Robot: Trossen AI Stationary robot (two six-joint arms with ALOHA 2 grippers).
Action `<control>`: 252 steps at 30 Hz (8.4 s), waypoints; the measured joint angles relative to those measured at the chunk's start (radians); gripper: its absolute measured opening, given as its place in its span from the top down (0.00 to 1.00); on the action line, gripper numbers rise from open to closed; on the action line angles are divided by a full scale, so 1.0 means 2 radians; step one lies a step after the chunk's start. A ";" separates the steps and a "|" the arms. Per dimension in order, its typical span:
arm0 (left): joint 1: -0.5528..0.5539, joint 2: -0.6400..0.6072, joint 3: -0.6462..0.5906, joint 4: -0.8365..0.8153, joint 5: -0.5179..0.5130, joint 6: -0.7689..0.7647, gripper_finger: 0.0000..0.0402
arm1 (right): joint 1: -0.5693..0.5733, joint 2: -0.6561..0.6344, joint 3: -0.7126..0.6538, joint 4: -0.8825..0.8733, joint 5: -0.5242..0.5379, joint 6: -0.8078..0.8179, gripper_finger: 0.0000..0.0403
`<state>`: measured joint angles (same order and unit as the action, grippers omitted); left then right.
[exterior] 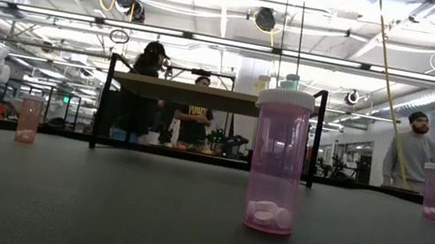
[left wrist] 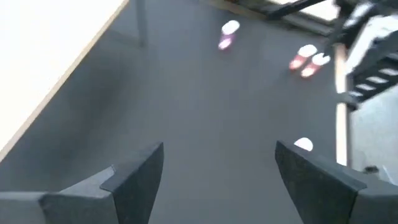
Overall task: Pick and place medicine bottles onto shelf by color
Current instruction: Put the yellow pill bottle on the shelf aligned with the other yellow pill bottles
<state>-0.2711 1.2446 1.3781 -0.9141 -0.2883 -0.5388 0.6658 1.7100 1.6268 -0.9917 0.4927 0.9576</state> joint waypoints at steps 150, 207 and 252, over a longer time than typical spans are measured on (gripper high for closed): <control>-0.343 0.211 -0.144 -0.065 0.026 -0.792 0.73 | -0.283 0.104 -0.048 0.568 -0.339 -0.378 0.44; -0.268 0.199 -0.148 -0.053 0.106 -0.660 0.71 | -0.241 0.099 -0.081 0.545 -0.288 -0.305 0.44; -0.219 0.269 -0.148 0.092 0.096 0.011 0.40 | -0.237 0.099 -0.081 0.528 -0.257 -0.201 0.44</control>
<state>-0.7087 1.7817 1.0817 -0.7304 -0.0967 -0.5164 0.1916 1.9083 1.4639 0.0643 -0.0206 0.5564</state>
